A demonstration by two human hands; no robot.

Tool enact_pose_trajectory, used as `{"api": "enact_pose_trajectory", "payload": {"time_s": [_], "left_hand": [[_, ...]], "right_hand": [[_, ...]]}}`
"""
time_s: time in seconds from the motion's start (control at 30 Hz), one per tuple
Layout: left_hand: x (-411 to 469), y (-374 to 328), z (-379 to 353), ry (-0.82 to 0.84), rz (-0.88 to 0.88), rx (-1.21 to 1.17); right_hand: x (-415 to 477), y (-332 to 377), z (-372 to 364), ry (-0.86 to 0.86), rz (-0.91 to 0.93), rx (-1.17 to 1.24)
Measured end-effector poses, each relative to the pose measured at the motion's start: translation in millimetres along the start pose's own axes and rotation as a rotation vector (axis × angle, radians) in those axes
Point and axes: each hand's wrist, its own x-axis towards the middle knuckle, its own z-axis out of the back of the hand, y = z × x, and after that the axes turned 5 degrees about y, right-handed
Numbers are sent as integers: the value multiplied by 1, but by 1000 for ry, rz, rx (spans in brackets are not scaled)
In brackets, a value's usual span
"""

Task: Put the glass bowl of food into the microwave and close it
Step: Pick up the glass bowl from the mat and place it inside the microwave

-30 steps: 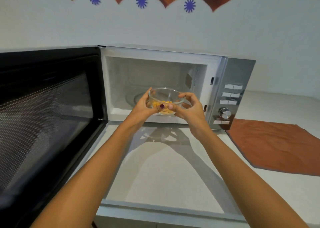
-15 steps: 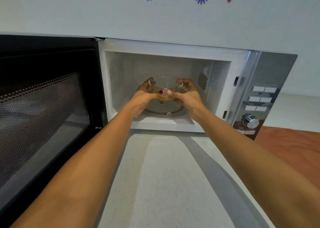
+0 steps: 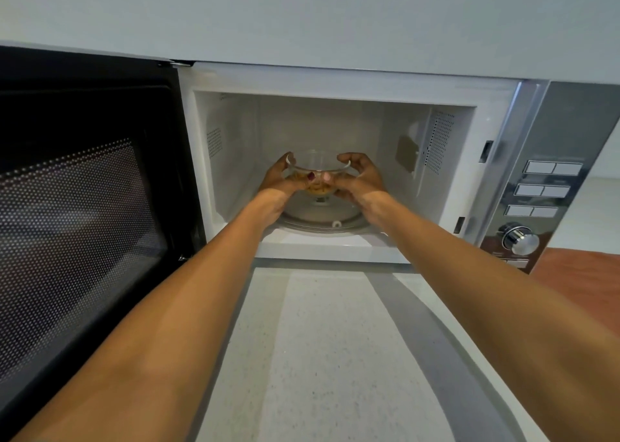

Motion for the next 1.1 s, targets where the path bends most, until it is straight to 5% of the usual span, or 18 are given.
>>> {"api": "enact_pose_trajectory", "payload": {"time_s": [1.1], "left_hand": [[6, 6, -3, -19, 53, 183]], "right_hand": [[10, -18, 6, 23, 5, -180]]}}
